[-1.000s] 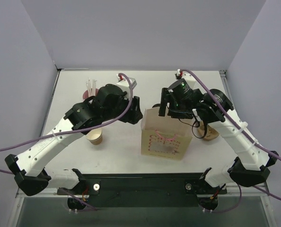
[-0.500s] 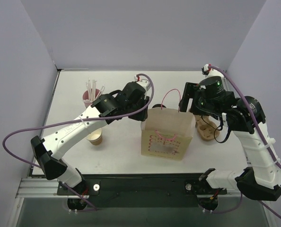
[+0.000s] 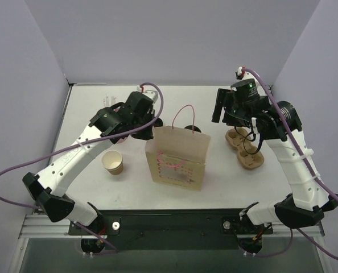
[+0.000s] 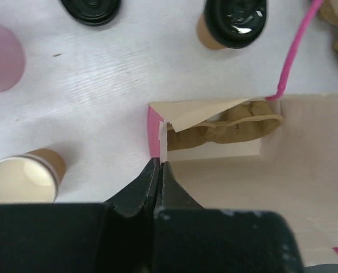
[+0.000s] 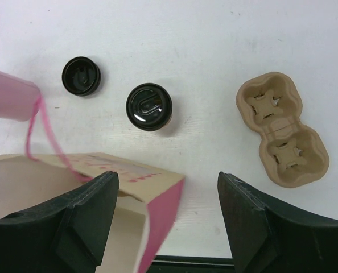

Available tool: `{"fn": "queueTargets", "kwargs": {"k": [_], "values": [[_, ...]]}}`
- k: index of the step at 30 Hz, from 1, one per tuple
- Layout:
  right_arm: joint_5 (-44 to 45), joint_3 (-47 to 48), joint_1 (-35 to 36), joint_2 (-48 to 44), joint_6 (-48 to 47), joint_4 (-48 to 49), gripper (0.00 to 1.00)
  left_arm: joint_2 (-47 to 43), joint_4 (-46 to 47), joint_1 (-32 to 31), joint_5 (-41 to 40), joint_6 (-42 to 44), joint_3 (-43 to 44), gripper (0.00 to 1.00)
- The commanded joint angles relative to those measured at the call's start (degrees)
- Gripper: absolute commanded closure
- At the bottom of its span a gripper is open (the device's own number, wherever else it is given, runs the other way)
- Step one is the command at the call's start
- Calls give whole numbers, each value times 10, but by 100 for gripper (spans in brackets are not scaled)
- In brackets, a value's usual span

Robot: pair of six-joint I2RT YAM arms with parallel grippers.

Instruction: Pack the takeout coffee

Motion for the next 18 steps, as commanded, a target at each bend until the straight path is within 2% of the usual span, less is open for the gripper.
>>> {"fn": "queueTargets", "kwargs": {"k": [1,9,13,16,17,18], "values": [[-11,15,-33,34,-16,30,29,-78,-23,53,14,28,-27,100],[-81,-26,-101,97,-39,112,29,-107,-28,82,28,51,-52,100],[-160,-50,-101,156,-65,142,28,-109,-38,84,28,45,-52,91],[-193,-66,-96,188,-74,149,26,-118,-50,87,23,44,-49,74],[-201,-66,-94,197,-77,151,25,-121,-55,87,18,43,-49,66],[-205,-64,-92,217,-81,152,25,-123,-57,87,15,43,-49,53]]}}
